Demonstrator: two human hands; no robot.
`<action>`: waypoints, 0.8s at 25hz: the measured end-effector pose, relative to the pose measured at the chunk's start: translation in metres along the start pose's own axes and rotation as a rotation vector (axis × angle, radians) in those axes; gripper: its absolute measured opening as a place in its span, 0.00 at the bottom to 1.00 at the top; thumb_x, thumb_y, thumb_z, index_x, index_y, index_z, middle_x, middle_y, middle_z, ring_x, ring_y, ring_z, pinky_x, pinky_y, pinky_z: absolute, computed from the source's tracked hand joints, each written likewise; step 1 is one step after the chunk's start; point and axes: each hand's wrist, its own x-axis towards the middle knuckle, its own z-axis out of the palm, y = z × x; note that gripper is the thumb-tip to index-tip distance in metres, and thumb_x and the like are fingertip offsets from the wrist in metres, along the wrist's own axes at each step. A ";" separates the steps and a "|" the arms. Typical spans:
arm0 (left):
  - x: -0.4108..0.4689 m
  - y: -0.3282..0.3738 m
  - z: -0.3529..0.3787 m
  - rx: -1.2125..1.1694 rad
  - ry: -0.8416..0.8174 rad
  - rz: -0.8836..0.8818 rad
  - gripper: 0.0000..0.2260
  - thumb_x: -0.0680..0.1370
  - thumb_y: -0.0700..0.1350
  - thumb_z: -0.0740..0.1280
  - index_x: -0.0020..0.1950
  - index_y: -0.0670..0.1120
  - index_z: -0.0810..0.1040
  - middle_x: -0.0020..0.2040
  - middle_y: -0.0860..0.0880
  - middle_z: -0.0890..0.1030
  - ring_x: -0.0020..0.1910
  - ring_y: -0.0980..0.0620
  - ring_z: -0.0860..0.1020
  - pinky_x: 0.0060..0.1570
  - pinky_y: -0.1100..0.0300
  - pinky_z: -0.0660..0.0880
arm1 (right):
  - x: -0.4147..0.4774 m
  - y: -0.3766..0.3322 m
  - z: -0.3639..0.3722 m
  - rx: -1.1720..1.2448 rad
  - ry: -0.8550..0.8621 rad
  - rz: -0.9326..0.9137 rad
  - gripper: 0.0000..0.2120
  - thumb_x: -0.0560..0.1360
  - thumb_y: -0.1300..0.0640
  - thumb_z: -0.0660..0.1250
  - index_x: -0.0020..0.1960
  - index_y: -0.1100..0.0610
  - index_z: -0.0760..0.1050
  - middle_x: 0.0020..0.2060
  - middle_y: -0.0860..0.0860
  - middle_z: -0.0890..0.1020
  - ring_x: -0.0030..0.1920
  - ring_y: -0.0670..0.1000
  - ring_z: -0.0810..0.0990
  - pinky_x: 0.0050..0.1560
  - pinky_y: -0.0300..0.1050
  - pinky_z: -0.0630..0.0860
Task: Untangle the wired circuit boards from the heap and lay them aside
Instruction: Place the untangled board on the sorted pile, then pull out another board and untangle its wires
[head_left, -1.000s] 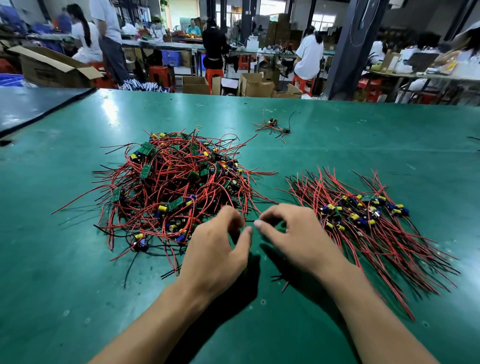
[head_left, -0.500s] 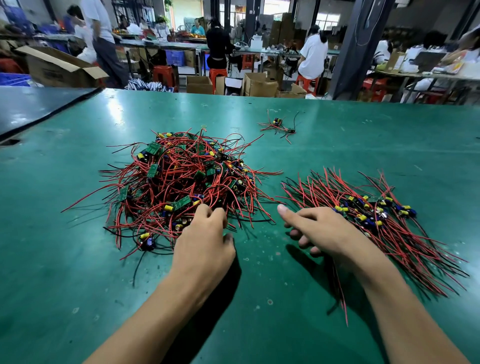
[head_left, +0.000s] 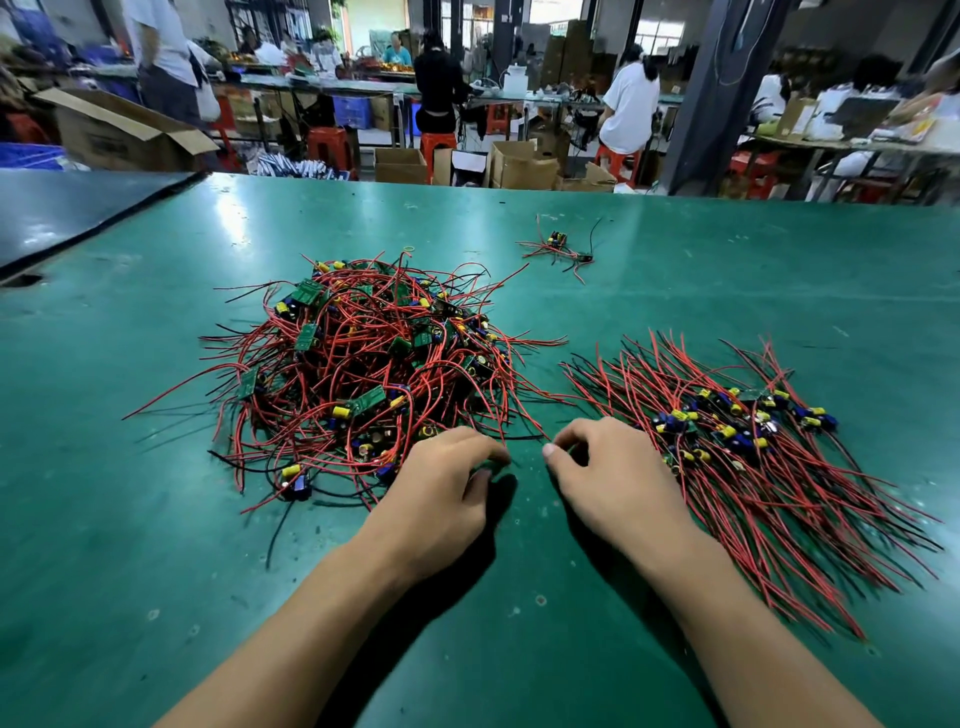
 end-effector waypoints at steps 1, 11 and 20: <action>0.000 0.001 0.001 -0.035 -0.005 0.024 0.11 0.73 0.31 0.67 0.51 0.40 0.84 0.49 0.46 0.83 0.49 0.53 0.79 0.53 0.69 0.72 | 0.002 0.003 -0.002 -0.003 0.002 0.012 0.10 0.77 0.44 0.68 0.51 0.48 0.81 0.49 0.49 0.80 0.51 0.54 0.80 0.51 0.47 0.76; 0.001 0.009 -0.002 -0.182 0.479 -0.137 0.08 0.70 0.35 0.61 0.40 0.43 0.79 0.38 0.51 0.79 0.39 0.57 0.75 0.42 0.65 0.71 | -0.006 -0.015 0.011 0.225 -0.217 -0.338 0.26 0.72 0.41 0.73 0.69 0.40 0.75 0.51 0.42 0.73 0.55 0.45 0.75 0.60 0.46 0.73; 0.008 -0.009 -0.020 -0.781 0.616 -0.532 0.13 0.74 0.30 0.56 0.35 0.42 0.74 0.29 0.47 0.72 0.27 0.51 0.67 0.25 0.60 0.60 | -0.016 -0.027 0.012 0.136 -0.172 -0.356 0.18 0.73 0.33 0.67 0.43 0.48 0.77 0.43 0.43 0.74 0.46 0.46 0.75 0.50 0.47 0.73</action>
